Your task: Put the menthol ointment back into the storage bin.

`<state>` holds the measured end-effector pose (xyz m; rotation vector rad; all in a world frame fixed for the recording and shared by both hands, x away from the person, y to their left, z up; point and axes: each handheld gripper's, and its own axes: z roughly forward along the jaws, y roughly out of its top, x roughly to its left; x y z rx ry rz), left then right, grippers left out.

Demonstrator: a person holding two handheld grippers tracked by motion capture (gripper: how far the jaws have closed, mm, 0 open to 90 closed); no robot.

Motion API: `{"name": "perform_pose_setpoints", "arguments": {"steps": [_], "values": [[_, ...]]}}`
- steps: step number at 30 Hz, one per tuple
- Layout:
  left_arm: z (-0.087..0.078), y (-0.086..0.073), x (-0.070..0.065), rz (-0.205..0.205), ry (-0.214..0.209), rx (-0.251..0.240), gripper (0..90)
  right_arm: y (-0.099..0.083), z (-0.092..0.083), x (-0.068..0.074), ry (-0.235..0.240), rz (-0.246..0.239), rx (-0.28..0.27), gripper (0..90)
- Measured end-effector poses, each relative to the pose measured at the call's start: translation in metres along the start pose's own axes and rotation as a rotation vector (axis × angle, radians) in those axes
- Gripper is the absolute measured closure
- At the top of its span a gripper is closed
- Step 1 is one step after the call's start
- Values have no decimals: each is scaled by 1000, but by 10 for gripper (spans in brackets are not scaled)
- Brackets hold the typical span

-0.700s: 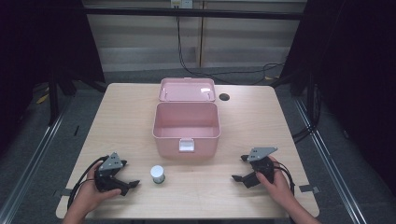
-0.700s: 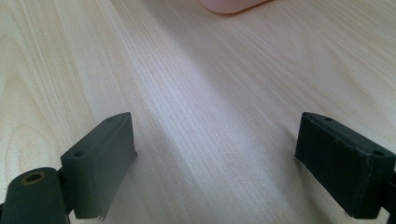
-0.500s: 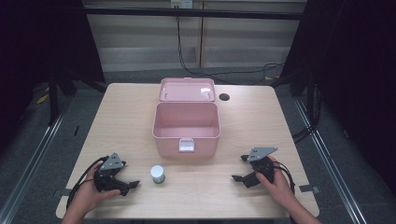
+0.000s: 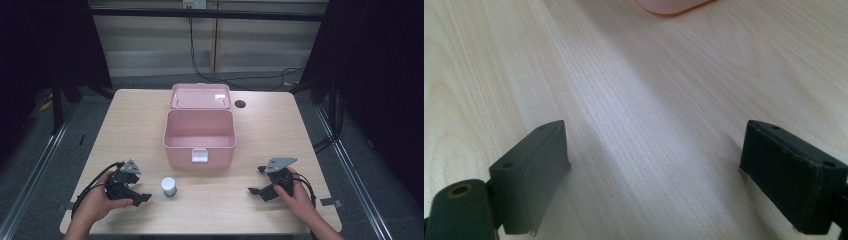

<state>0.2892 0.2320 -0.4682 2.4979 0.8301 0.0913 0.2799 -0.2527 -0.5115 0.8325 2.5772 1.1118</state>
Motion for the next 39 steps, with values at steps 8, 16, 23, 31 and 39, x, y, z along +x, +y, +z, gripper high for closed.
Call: {"name": "perform_pose_setpoints", "arguments": {"steps": [8, 16, 23, 31, 39], "values": [[0, 5, -3, -4, -22, 39, 218, 0, 0, 0, 0, 0, 0, 113], [-2, 10, -4, 16, -26, 25, 220, 0, 0, 0, 0, 0, 0, 113], [4, 11, -6, 13, -27, 23, 220, 0, 0, 0, -1, 0, 0, 113], [9, 8, -8, 29, -14, 40, 217, 0, 0, 0, -1, 1, 0, 113], [19, 3, -8, 70, 24, 31, 177, 0, 0, 0, 0, 0, 0, 113]]}}
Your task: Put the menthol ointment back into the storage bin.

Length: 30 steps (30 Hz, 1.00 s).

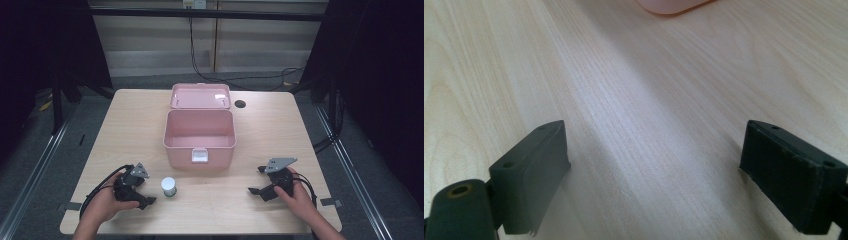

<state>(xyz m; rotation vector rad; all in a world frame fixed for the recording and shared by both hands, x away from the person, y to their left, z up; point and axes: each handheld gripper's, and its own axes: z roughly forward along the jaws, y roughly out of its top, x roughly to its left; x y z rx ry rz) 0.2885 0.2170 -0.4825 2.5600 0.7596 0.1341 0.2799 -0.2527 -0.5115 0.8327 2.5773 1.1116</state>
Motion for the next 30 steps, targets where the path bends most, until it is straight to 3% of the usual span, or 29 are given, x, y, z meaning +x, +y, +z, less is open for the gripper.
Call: {"name": "perform_pose_setpoints", "arguments": {"steps": [5, 7, 13, 23, 26, 29, 30], "values": [[-3, 2, 0, 10, -5, -17, 178, 0, 0, 0, 0, 0, 0, 113], [-5, 3, 0, -12, -16, -17, 183, 0, 0, 0, 0, 0, 0, 113], [-14, 11, 1, -21, -29, -18, 213, 0, 0, 0, 0, 0, 0, 113], [-16, 24, -3, -13, -50, 73, 228, 0, 0, 0, -1, 1, 0, 113], [-16, 34, -5, 12, -56, 112, 231, 0, 0, 0, -1, 0, 0, 113], [-18, 39, -6, 10, -58, 124, 235, 0, 0, 0, -1, 0, 0, 113], [-19, 42, -5, 29, -62, 138, 235, 0, 0, 0, 0, 0, 0, 113]]}}
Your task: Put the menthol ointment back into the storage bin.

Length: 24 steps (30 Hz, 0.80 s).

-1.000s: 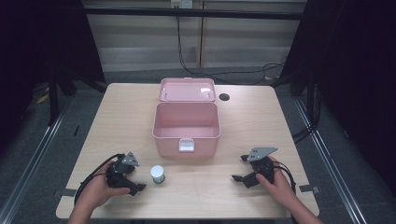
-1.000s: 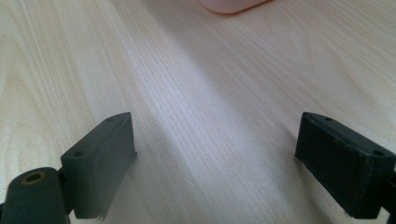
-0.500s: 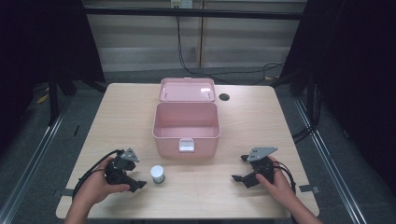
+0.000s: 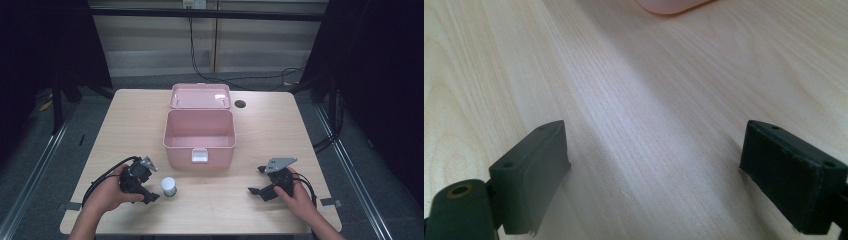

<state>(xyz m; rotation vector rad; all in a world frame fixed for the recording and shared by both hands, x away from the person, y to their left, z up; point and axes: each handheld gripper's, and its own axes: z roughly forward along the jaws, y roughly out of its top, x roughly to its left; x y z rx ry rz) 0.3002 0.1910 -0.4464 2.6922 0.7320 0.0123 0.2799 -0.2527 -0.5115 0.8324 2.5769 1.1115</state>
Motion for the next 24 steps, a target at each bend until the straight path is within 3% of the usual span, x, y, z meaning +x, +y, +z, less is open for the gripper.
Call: {"name": "perform_pose_setpoints", "arguments": {"steps": [3, 24], "values": [[-3, 6, -1, -10, -4, 3, 238, 0, 0, 0, -1, 0, 0, 113], [1, 44, -10, 41, -25, 119, 284, 0, 0, 0, -1, 1, 0, 113]]}}
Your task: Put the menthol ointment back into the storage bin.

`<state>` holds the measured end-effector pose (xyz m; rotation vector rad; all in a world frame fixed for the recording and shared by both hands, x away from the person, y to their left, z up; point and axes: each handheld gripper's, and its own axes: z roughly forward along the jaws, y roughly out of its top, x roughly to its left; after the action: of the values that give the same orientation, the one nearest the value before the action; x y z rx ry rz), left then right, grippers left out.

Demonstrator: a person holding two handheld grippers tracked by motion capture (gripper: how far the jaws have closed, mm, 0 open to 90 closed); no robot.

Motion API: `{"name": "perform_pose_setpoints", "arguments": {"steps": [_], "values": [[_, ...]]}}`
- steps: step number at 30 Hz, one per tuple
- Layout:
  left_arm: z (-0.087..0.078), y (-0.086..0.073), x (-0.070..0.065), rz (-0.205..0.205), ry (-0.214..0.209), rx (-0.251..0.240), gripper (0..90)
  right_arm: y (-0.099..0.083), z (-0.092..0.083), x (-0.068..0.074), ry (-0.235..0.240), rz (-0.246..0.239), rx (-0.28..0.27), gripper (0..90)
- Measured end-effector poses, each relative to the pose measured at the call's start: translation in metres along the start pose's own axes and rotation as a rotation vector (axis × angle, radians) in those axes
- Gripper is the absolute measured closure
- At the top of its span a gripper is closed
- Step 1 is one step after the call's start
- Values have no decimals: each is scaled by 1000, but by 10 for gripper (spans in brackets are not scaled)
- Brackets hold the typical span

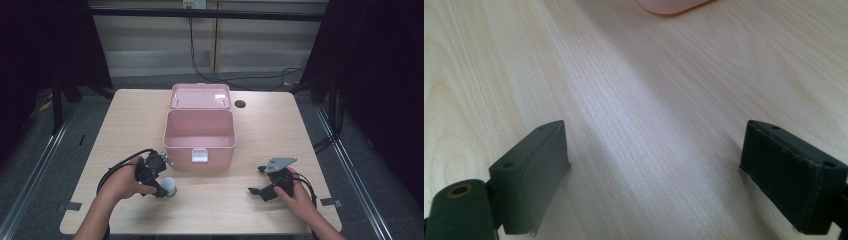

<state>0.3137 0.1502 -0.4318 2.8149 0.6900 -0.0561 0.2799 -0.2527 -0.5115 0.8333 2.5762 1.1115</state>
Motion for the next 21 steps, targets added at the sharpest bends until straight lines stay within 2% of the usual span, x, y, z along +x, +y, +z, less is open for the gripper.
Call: {"name": "perform_pose_setpoints", "arguments": {"steps": [4, 7, 9, 10, 11, 14, 15, 21], "values": [[0, 4, -2, 1, 0, 1, 292, 0, 0, 0, 0, 0, 0, 113], [-1, 9, -3, 17, -5, 17, 299, 0, 0, 0, 1, -1, 0, 113], [0, 10, -4, 11, -8, 17, 302, 0, 0, 0, 1, 0, 0, 113], [0, 12, -4, 21, -7, 20, 305, 0, 0, 0, 0, 0, 0, 113], [0, 13, -5, 13, -8, 20, 307, 0, 0, 0, 0, 0, 0, 113], [1, 18, -6, 37, -13, 25, 320, 0, 0, 0, 0, 0, 0, 113], [1, 19, -7, 28, -14, 19, 323, 0, 0, 0, 0, 0, 0, 113], [2, 24, -8, 33, -17, 24, 341, 0, 0, 0, 1, 0, 0, 113]]}}
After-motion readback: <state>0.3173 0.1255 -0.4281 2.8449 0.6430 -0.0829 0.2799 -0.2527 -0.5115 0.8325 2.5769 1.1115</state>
